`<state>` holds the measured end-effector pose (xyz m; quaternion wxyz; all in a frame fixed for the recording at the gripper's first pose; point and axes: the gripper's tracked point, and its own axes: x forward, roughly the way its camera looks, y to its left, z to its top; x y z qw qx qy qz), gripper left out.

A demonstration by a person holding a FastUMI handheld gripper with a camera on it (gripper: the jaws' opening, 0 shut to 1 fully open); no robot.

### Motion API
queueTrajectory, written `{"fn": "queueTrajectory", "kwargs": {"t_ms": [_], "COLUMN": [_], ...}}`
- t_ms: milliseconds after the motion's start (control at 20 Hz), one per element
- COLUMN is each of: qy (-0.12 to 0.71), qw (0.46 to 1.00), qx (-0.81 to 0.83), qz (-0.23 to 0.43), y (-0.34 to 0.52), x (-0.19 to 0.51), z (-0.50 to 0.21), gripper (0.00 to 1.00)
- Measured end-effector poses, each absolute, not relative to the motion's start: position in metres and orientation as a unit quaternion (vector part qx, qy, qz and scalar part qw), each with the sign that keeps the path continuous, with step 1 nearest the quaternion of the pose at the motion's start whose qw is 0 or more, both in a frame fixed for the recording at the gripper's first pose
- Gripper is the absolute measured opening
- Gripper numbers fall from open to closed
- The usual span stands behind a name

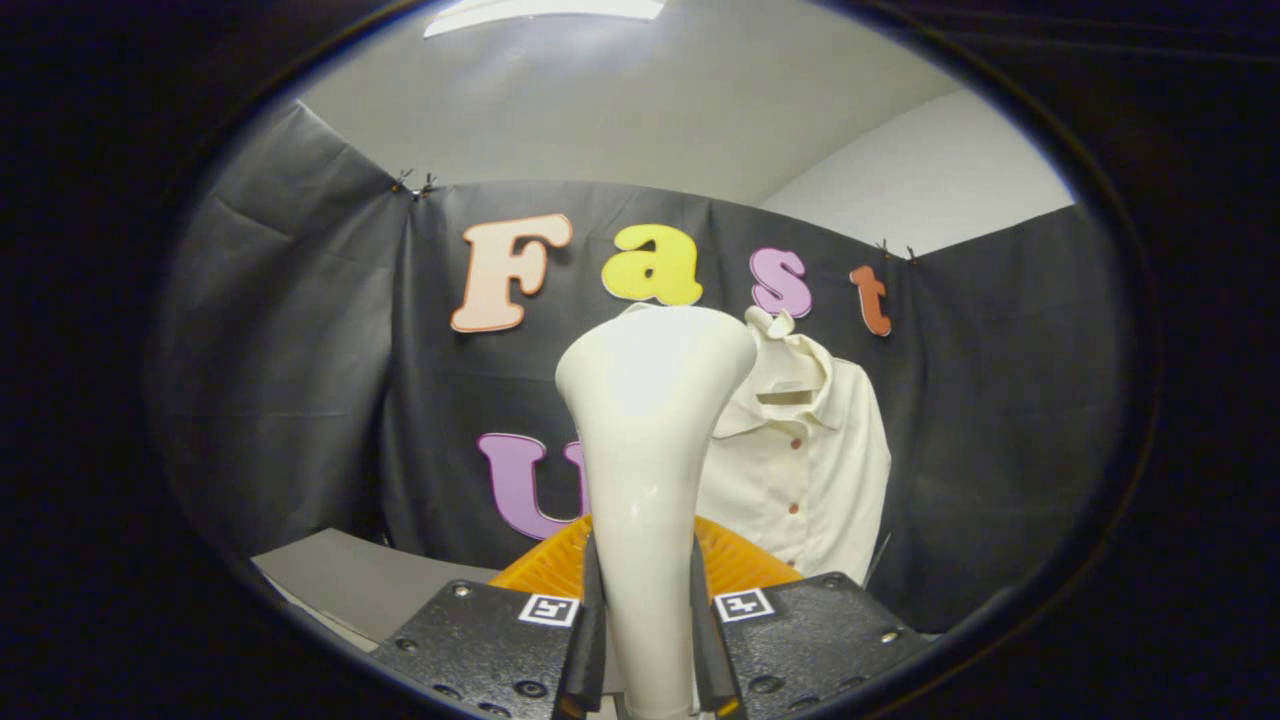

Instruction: Iron the clothes twice with a garment steamer, once on the left side and once on the right side.

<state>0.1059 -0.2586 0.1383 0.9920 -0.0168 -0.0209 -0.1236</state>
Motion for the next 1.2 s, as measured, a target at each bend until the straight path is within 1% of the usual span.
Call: {"fn": "queueTrajectory", "kwargs": {"t_ms": [200, 300, 450, 550, 650, 800, 1000, 1200], "qy": [-0.006, 0.007, 0.035, 0.059, 0.040, 0.026, 0.059, 0.064], "qw": [0.991, 0.991, 0.988, 0.988, 0.990, 0.991, 0.991, 0.990], "qx": [-0.016, -0.003, -0.005, 0.000, 0.031, 0.045, 0.032, 0.046], "qz": [-0.130, -0.130, -0.151, -0.146, -0.131, -0.125, -0.113, -0.113], "y": [-0.297, -0.313, -0.338, -0.344, -0.342, -0.340, -0.328, -0.322], "x": [0.148, 0.172, 0.198, 0.205, 0.207, 0.208, 0.206, 0.206], "z": [0.138, 0.126, 0.097, 0.067, 0.060, 0.048, 0.019, -0.005], "gripper": [0.35, 0.35, 0.35, 0.35, 0.36, 0.35, 0.35, 0.35]}}
